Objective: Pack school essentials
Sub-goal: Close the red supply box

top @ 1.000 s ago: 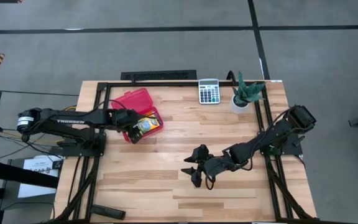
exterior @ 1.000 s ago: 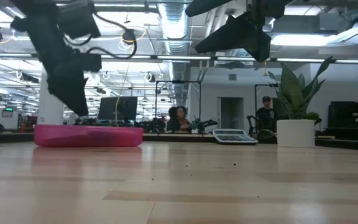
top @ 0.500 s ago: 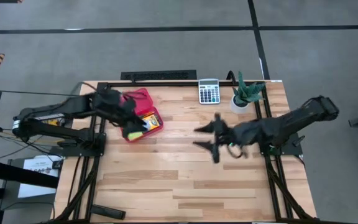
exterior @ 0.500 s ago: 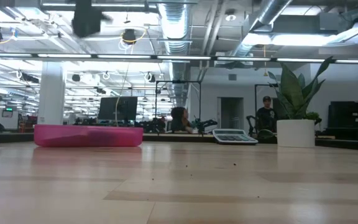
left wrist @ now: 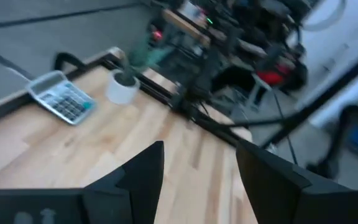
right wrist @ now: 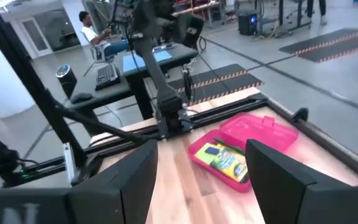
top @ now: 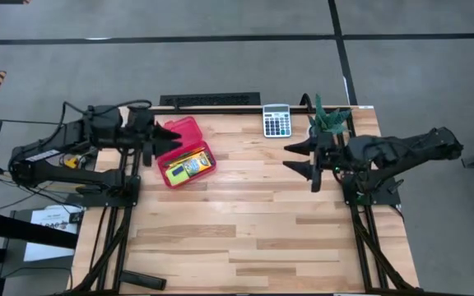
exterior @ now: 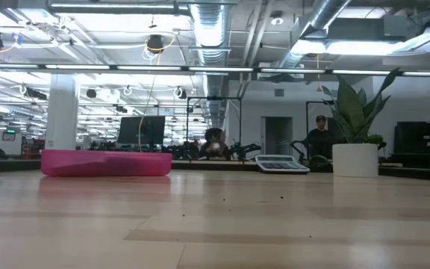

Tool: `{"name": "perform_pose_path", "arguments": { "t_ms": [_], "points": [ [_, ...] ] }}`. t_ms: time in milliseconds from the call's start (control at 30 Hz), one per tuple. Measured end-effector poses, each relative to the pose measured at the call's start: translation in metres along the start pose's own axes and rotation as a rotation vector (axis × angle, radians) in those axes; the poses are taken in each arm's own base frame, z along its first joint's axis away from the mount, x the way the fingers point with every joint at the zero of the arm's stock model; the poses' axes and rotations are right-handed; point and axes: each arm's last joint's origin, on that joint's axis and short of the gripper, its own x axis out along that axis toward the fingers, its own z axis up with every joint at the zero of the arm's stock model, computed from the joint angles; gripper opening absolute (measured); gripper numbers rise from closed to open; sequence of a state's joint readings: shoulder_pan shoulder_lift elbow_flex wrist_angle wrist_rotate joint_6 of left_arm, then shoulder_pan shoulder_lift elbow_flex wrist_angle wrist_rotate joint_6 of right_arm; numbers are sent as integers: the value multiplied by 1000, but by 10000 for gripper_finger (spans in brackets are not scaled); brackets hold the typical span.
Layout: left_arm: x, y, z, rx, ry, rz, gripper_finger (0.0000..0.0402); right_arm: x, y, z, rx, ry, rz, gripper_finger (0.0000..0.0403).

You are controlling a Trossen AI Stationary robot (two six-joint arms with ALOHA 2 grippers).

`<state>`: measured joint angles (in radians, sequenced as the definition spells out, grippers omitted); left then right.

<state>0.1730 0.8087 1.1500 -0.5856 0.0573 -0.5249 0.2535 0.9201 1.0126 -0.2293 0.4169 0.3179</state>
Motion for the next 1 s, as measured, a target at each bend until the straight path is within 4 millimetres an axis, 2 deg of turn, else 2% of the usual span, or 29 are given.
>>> {"name": "perform_pose_path", "arguments": {
  "t_ms": [100,300,600,700,867,1000],
  "points": [
    [5,1,3,-14,-43,55,194,4,2,1,-14,-16,5,250],
    [24,8,3,-14,-77,220,194,27,6,-6,-22,-14,-14,250],
    [67,25,-5,23,-90,558,194,83,-4,-40,-83,119,-161,250],
    [82,30,-9,41,-70,628,194,101,-15,-45,-39,107,-233,250],
    [101,41,-15,-5,-95,785,194,117,-43,-34,44,71,-351,250],
    [116,51,-19,15,-67,849,193,130,-74,-23,70,68,-433,250]
  ]
}}
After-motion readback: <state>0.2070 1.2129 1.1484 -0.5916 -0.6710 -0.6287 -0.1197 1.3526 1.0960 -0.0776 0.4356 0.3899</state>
